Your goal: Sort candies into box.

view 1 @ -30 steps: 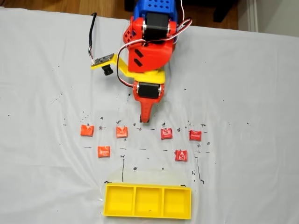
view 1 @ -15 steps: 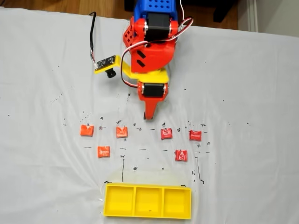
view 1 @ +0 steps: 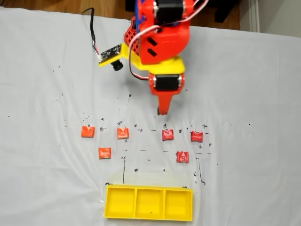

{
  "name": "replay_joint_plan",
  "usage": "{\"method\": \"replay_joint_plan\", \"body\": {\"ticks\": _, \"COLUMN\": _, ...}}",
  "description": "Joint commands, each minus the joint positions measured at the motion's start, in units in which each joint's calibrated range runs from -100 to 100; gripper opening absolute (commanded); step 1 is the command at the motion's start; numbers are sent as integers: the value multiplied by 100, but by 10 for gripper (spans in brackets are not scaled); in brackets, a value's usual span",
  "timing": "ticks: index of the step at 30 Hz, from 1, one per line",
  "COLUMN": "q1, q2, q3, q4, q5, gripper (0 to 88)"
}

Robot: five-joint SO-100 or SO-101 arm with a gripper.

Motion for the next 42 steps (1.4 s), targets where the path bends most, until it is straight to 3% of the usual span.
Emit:
{"method": "replay_joint_plan", "body": {"ticks": 1, "q1": -345, "q2": 627, "q3": -1098, "q4": 176, "q5": -103, "gripper": 0}}
{"method": "replay_joint_plan", "body": {"ticks": 12, "q1": -1641, "q2": 1916, "q3": -2163, "q4": 397, "q5": -176, "gripper": 1}}
{"method": "replay_joint_plan", "body": {"ticks": 24, "q1": -1804, "q2": 3799, "q3": -3401, "q4": 635, "q5": -303, "gripper": 2}}
{"method": "replay_joint_plan", "body": {"ticks": 30, "q1": -1813, "q2": 4054, "q3": -3246, "q4": 332, "q5": -327, "gripper": 138}}
{"method": "replay_joint_plan", "body": {"ticks": 42, "q1": -1930, "q2": 4724, "q3": -3055, "q4": -135, "q5": -347, "gripper": 213}}
